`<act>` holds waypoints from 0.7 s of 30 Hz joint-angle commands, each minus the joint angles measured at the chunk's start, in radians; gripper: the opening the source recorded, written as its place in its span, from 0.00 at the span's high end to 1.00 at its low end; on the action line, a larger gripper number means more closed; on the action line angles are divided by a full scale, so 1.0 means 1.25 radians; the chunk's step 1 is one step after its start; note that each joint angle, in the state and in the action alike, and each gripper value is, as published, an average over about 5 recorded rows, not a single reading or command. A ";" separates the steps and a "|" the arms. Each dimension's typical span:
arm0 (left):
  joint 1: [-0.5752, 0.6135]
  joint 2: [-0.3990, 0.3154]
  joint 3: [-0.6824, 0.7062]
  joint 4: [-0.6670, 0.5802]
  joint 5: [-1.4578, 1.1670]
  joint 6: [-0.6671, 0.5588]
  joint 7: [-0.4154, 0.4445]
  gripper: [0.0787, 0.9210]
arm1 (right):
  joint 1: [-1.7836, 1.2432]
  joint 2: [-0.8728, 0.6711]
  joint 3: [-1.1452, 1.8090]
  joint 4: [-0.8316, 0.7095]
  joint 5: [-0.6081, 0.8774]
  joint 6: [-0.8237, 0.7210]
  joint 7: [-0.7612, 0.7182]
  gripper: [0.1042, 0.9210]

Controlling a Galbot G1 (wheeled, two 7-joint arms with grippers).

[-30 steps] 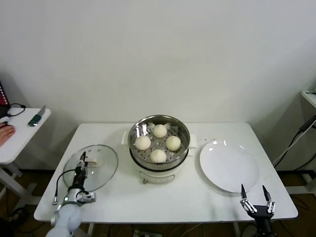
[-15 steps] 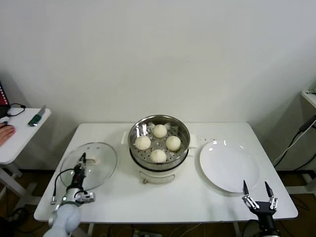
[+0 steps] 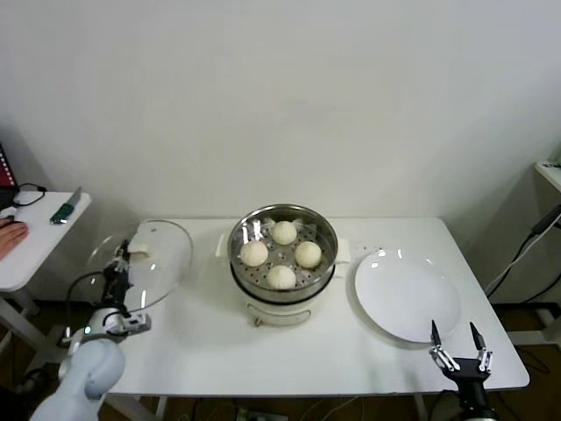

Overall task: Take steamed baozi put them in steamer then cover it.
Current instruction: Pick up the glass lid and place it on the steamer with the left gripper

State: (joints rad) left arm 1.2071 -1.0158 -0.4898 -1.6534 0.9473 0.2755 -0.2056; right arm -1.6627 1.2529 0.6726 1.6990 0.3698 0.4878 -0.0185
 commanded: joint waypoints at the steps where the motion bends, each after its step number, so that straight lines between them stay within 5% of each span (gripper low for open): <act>1: -0.027 0.107 0.093 -0.280 -0.145 0.272 0.137 0.93 | 0.002 0.008 -0.004 0.005 -0.019 -0.003 0.000 0.12; 8: -0.151 0.073 0.269 -0.312 -0.037 0.400 0.234 0.93 | 0.007 0.015 -0.008 0.009 -0.028 -0.005 0.000 0.12; 21: -0.252 -0.114 0.465 -0.293 0.284 0.408 0.436 0.93 | 0.016 0.016 -0.010 0.007 -0.028 -0.002 0.000 0.12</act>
State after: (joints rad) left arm 0.9883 -1.0153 -0.1131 -1.9797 1.0448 0.6958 0.1350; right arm -1.6452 1.2743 0.6592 1.7089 0.3385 0.4834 -0.0184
